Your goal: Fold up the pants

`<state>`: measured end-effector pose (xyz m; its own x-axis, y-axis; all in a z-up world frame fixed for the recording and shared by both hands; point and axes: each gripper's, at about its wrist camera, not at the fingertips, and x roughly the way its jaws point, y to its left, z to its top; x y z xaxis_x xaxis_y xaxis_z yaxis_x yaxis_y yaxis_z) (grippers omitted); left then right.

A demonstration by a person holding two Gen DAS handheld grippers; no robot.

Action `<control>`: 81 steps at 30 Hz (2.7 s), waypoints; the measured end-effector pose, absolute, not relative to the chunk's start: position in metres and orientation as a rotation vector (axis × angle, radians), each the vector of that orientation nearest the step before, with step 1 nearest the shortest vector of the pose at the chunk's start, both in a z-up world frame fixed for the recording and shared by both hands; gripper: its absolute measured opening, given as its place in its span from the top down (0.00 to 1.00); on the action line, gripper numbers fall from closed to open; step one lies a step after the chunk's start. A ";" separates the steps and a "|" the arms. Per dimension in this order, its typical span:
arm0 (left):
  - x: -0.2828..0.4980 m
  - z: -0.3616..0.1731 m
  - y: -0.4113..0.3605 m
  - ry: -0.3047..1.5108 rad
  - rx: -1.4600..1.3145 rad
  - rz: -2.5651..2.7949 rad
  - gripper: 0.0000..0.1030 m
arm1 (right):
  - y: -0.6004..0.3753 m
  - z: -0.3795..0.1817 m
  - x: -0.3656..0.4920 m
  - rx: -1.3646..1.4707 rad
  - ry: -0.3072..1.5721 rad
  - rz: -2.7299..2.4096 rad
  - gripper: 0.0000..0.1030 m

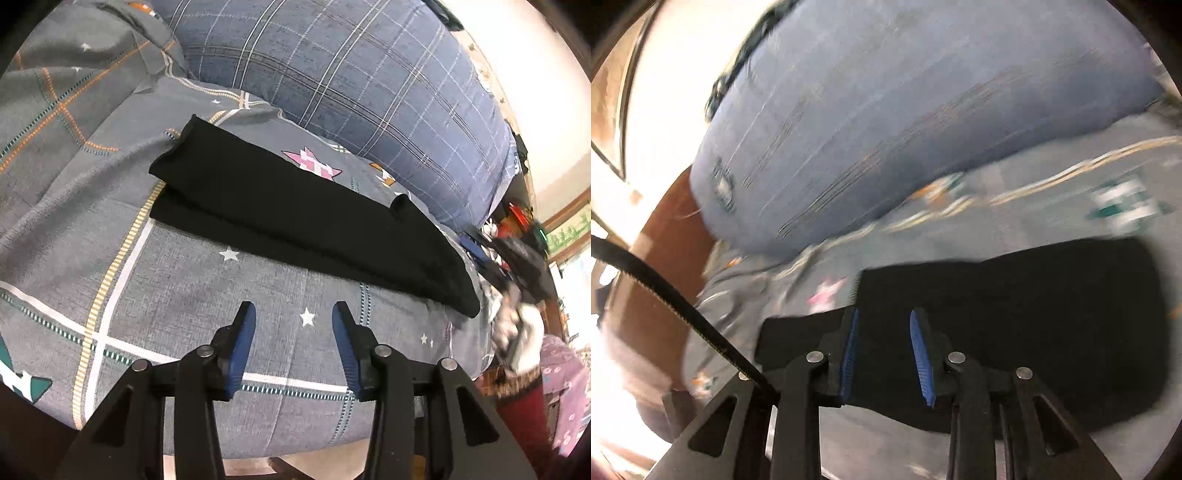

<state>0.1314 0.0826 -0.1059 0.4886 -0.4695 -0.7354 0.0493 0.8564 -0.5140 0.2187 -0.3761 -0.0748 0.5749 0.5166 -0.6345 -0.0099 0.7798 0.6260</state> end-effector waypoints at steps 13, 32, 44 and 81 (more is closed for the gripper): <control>0.106 -0.105 0.159 0.932 -0.562 -0.226 0.55 | -0.317 -0.134 0.305 0.596 1.044 0.174 0.66; 0.074 -0.126 0.233 0.860 -0.715 -0.141 0.54 | 0.016 -0.130 0.220 -0.251 1.019 0.722 0.58; 0.069 -0.133 0.256 0.839 -0.777 -0.124 0.54 | 0.018 -0.123 0.214 -0.132 1.063 0.729 0.96; 0.074 -0.087 0.168 0.912 -0.256 0.051 0.40 | -0.114 -0.086 0.122 0.085 0.834 0.490 0.39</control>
